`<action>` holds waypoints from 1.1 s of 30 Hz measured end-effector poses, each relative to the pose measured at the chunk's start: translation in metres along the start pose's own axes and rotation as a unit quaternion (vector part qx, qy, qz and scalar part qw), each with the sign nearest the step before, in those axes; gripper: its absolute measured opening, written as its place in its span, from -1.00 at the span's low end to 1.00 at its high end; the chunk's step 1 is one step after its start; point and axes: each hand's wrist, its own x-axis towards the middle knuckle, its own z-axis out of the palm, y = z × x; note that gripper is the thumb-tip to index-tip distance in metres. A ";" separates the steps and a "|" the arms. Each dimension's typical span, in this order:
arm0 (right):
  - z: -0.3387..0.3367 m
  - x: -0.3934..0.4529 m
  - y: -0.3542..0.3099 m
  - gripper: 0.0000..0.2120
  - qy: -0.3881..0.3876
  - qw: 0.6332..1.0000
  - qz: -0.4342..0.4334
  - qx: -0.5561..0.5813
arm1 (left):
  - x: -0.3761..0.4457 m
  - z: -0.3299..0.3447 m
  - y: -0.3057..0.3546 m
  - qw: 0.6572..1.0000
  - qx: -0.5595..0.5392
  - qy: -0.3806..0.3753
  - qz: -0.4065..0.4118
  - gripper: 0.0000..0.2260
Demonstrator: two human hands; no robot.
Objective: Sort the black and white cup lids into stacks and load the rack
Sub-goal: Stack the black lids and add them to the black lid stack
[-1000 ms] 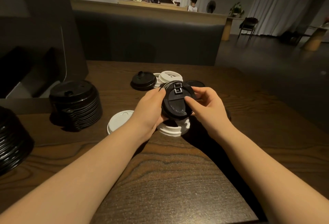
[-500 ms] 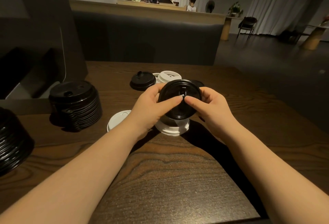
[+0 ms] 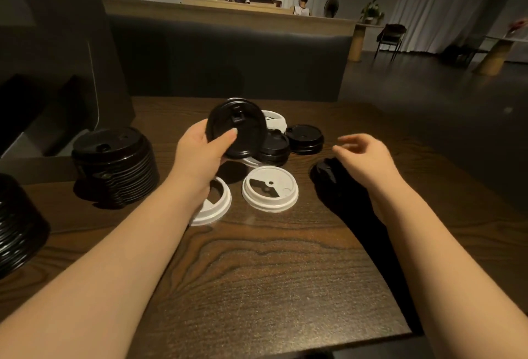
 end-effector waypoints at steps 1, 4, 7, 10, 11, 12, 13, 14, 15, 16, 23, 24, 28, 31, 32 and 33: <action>-0.002 0.002 0.003 -0.61 -0.042 0.997 0.029 -0.054 | 0.001 -0.002 -0.001 1.000 0.007 0.010 0.004 -0.81; -0.001 0.001 0.006 -0.48 -0.129 0.978 0.032 -0.160 | 0.005 -0.008 -0.003 0.999 0.009 0.035 0.012 -0.84; 0.003 0.003 0.008 -0.51 -0.123 0.984 0.008 -0.125 | 0.010 -0.014 -0.003 0.998 -0.004 0.058 0.015 -0.83; 0.011 0.008 0.014 -0.56 -0.042 0.981 -0.027 -0.189 | 0.013 -0.019 -0.005 0.998 -0.012 0.061 0.016 -0.83; 0.014 0.008 0.015 -0.57 -0.015 0.976 -0.056 -0.212 | 0.013 -0.020 -0.005 0.998 -0.012 0.060 0.016 -0.83; 0.016 0.005 0.014 -0.57 -0.001 0.972 -0.096 -0.215 | 0.013 -0.020 -0.006 0.998 -0.012 0.058 0.016 -0.83; 0.018 0.001 0.011 -0.57 -0.006 0.968 -0.147 -0.204 | 0.013 -0.020 -0.006 0.998 -0.012 0.056 0.018 -0.83; 0.021 -0.004 0.008 -0.58 -0.038 0.961 -0.203 -0.184 | 0.013 -0.019 -0.006 0.998 -0.014 0.052 0.024 -0.83; 0.025 -0.010 0.004 -0.59 -0.090 0.950 -0.254 -0.160 | 0.012 -0.019 -0.005 0.998 -0.016 0.046 0.030 -0.83; 0.031 -0.015 0.000 -0.61 -0.153 0.935 -0.287 -0.138 | 0.012 -0.018 -0.005 0.998 -0.019 0.039 0.035 -0.83; 0.028 -0.011 0.000 -0.68 -0.260 0.942 -0.187 -0.097 | 0.013 -0.024 0.004 0.991 -0.104 0.088 0.017 -0.81; 0.025 -0.009 0.001 -0.66 -0.232 0.950 -0.177 -0.112 | 0.013 -0.026 0.005 0.988 -0.114 0.102 0.011 -0.80; 0.018 -0.005 0.006 -0.60 -0.151 0.957 -0.168 -0.181 | 0.012 -0.027 0.004 0.989 -0.098 0.115 0.003 -0.83; 0.022 0.002 0.011 -0.62 -0.075 0.960 -0.183 -0.200 | 0.012 -0.024 0.004 0.991 -0.087 0.099 0.000 -0.83; 0.024 0.005 0.012 -0.63 -0.050 0.963 -0.181 -0.193 | 0.012 -0.023 0.004 0.993 -0.081 0.091 0.001 -0.83; 0.026 0.009 0.013 -0.64 -0.032 0.966 -0.172 -0.192 | 0.012 -0.021 0.004 0.994 -0.076 0.082 0.001 -0.84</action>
